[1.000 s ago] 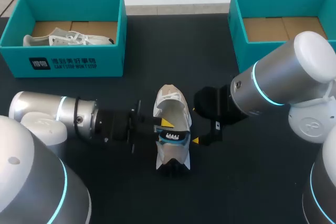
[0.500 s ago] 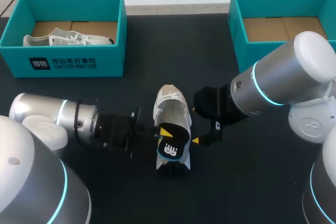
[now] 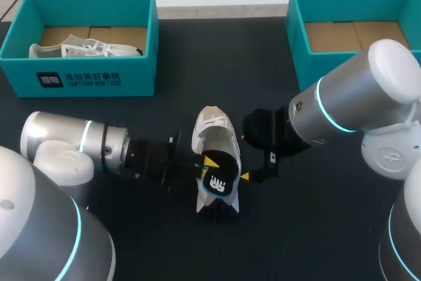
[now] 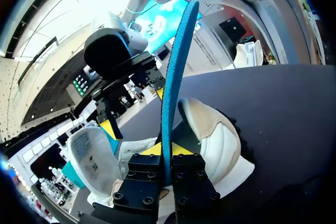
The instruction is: Take the shoe out of the shoebox, open the shoe tongue, remove and reinsert the insole, then place the shoe into the shoebox
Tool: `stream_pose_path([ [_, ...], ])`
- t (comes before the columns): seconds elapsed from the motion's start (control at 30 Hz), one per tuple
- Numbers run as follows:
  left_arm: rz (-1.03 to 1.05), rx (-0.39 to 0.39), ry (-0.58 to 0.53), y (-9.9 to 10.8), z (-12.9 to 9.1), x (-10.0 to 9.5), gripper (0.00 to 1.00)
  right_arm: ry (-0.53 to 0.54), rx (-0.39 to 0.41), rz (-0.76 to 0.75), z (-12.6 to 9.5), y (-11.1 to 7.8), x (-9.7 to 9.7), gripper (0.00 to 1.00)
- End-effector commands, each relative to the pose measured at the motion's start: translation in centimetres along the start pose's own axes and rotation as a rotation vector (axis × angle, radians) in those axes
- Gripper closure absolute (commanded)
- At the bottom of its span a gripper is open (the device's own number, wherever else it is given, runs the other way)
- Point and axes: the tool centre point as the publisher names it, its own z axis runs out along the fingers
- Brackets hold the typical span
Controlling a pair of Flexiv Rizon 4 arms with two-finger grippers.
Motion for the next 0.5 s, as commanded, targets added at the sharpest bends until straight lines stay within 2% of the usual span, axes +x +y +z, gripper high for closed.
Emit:
stream_pose_path([
  [0.03, 0.004, 0.006, -0.001, -0.8, -0.3, 0.0, 0.65, -0.003, 0.0, 0.001, 0.1, 0.0, 0.1, 0.0],
  [0.4, 0.043, 0.036, -0.016, -3.4, -1.1, -0.3, 0.78, -0.003, 0.0, 0.001, 0.1, 0.0, 0.1, 0.0],
  [0.43, 0.047, 0.042, -0.017, -3.6, -1.1, -0.3, 0.8, -0.003, 0.0, 0.001, 0.1, 0.0, 0.1, 0.0],
  [0.5, 0.048, 0.052, -0.018, -4.0, -1.1, -0.3, 0.92, -0.003, 0.0, 0.001, 0.1, 0.0, 0.1, 0.0],
])
